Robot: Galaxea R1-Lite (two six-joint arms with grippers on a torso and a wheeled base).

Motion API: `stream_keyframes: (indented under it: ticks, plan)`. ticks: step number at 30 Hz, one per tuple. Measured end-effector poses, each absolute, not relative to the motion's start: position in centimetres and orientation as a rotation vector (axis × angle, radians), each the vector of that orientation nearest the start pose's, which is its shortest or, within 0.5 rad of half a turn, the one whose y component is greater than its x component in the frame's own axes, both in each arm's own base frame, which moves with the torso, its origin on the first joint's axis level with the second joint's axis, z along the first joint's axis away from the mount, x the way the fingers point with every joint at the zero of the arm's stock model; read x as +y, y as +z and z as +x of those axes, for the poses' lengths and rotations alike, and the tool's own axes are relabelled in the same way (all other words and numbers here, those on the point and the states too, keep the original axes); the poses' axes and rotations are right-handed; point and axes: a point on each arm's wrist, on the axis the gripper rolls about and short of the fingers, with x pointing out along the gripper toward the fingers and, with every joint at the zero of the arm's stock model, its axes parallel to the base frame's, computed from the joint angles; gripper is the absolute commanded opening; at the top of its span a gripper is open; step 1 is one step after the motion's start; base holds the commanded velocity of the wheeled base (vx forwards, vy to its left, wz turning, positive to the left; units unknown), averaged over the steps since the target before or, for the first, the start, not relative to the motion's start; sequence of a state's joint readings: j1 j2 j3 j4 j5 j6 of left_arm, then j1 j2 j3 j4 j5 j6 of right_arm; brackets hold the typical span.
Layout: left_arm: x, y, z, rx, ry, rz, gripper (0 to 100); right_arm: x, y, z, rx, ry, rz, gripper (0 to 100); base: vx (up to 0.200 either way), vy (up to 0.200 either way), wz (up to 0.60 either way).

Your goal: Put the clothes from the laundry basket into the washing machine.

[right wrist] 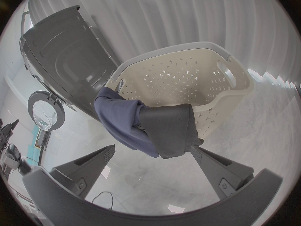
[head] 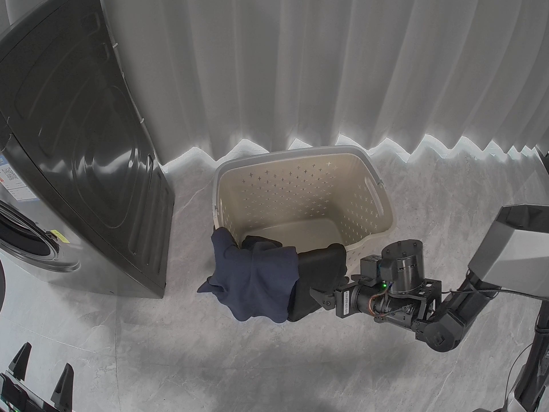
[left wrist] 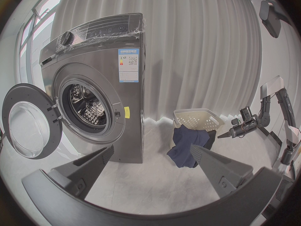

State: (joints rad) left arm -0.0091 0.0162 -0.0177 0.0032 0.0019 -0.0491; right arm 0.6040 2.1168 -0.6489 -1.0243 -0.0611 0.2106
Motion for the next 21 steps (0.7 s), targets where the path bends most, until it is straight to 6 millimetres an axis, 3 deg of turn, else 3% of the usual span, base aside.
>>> stream_keyframes:
  ticks: [12, 21]
  plan:
    - [0.0, 8.0, -2.3, 0.002, -0.007, -0.050, 100, 20.1, 1.7, 31.8, 0.486, 0.451, 0.052, 100, 0.000, 0.000, 0.00]
    - [0.0, 8.0, -2.3, 0.002, -0.008, -0.050, 100, 21.0, 1.0, 33.3, 0.455, 0.454, 0.061, 100, 0.000, 0.000, 0.00]
